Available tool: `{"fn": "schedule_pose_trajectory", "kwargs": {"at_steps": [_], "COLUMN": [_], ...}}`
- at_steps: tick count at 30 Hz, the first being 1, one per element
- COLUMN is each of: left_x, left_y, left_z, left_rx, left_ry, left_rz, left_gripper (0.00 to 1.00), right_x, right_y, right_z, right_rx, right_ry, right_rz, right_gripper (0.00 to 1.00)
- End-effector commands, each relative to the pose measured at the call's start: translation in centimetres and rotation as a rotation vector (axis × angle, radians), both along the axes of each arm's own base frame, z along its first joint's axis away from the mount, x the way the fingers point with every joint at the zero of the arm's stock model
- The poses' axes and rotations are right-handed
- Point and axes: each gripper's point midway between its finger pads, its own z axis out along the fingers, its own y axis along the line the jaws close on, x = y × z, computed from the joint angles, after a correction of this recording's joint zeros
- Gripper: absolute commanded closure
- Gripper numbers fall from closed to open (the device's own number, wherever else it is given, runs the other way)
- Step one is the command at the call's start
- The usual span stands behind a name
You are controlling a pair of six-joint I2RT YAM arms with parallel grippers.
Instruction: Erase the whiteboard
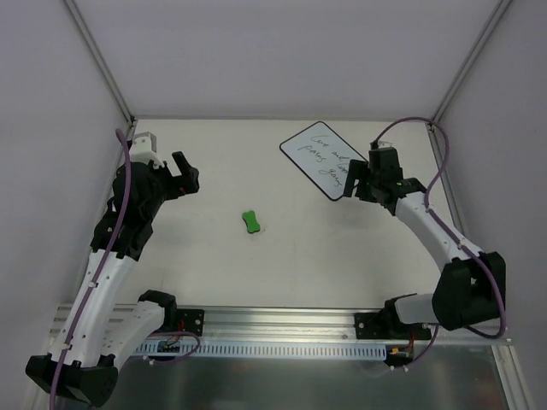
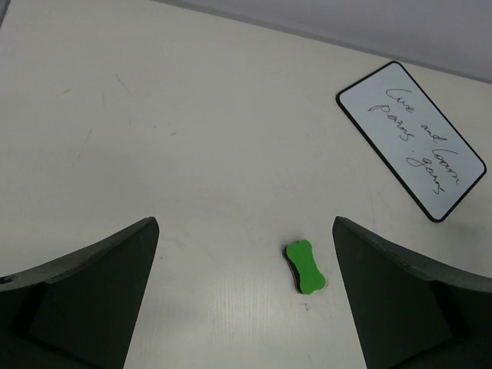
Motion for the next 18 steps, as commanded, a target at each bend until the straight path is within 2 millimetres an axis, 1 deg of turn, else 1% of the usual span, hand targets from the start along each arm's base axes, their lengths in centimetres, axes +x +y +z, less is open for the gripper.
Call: {"fn": "schedule_pose_trajectory", "kwargs": {"at_steps": [1, 2, 3, 4, 5, 6, 7, 8, 9, 10, 13, 15, 18], "left_x": [0.0, 0.0, 0.0, 0.0, 0.0, -0.1, -0.1, -0.1, -0.2, -0.2, -0.4, -0.5, -0.7], "left_y": [-1.1, -1.1, -1.2, -1.2, -1.2, -1.3, -1.3, -1.4, -1.4, -1.5, -1.6, -1.6, -1.6], "left_z": [0.2, 0.2, -0.4, -0.6, -0.7, -1.0, -1.1, -1.2, -1.1, -1.3, -1.3, -1.4, -1.7], "left_rx": [-0.052, -0.054, -0.052, -0.052, -0.054, -0.055, -0.057, -0.057, -0.060, -0.062, -0.067, -0.069, -0.073], "left_ry": [-0.013, -0.013, 0.001, 0.006, 0.007, 0.014, 0.016, 0.017, 0.016, 0.022, 0.021, 0.020, 0.022], "left_rz": [-0.035, -0.037, -0.038, -0.038, -0.039, -0.042, -0.043, -0.046, -0.049, -0.054, -0.057, -0.059, -0.061], "left_gripper": [0.01, 0.01, 0.01, 0.01, 0.01, 0.01, 0.01, 0.01, 0.01, 0.01, 0.01, 0.01, 0.01], "right_x": [2.8, 3.1, 3.5, 3.7, 4.3, 4.7, 4.9, 5.5, 5.7, 6.1, 7.2, 7.9, 8.3], "right_y": [2.0, 2.1, 2.1, 2.4, 2.7, 2.7, 3.0, 3.2, 3.2, 3.5, 4.0, 4.1, 3.9], "right_z": [-1.0, -1.8, -2.6, -3.4, -4.9, -5.5, -6.1, -6.4, -7.7, -7.9, -8.5, -8.3, -8.9], "right_rx": [0.091, 0.088, 0.080, 0.098, 0.096, 0.096, 0.115, 0.121, 0.116, 0.136, 0.152, 0.168, 0.163], "right_ry": [-0.015, 0.006, 0.021, 0.044, 0.080, 0.091, 0.104, 0.108, 0.135, 0.135, 0.124, 0.102, 0.105], "right_rz": [-0.069, -0.086, -0.114, -0.149, -0.166, -0.191, -0.226, -0.245, -0.265, -0.285, -0.301, -0.323, -0.356], "right_gripper": [0.16, 0.19, 0.21, 0.25, 0.27, 0.28, 0.33, 0.36, 0.39, 0.44, 0.47, 0.48, 0.48]}}
